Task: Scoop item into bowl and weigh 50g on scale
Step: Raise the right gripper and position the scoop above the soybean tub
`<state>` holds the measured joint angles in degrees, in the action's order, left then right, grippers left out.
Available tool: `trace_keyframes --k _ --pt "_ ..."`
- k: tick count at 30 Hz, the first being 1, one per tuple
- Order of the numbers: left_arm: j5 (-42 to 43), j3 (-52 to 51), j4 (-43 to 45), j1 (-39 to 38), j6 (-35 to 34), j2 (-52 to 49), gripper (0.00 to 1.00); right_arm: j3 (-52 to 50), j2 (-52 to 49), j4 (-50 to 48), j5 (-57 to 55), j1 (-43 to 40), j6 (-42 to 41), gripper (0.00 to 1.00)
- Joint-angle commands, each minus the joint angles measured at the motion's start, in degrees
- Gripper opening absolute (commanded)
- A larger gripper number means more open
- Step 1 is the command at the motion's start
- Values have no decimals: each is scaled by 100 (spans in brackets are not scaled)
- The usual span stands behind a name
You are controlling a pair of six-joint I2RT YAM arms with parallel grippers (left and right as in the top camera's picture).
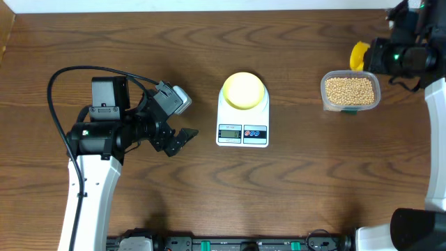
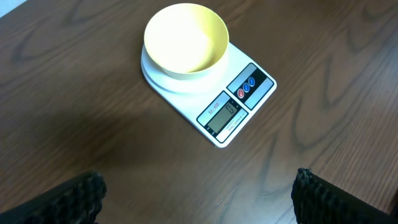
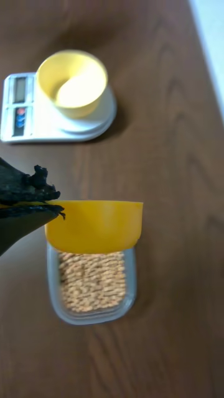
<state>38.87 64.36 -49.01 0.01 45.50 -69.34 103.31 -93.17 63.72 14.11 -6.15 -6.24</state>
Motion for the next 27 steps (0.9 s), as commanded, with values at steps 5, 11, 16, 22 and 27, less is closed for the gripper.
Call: trace_keyframes --k 5,11,16,22,27 --pt "52 26 0 31 98 0 98 1274 -487 531 127 24 -262 1" --pt "52 26 0 31 98 0 98 2190 -1187 1161 -118 24 13 1" --pt "52 26 0 31 98 0 98 2409 -1626 1429 -791 22 540 1" --pt "52 26 0 31 98 0 98 2409 -2035 1482 -960 17 1134 1" --pt "52 26 0 31 98 0 98 2409 -2463 1558 -1016 9 1576 1"
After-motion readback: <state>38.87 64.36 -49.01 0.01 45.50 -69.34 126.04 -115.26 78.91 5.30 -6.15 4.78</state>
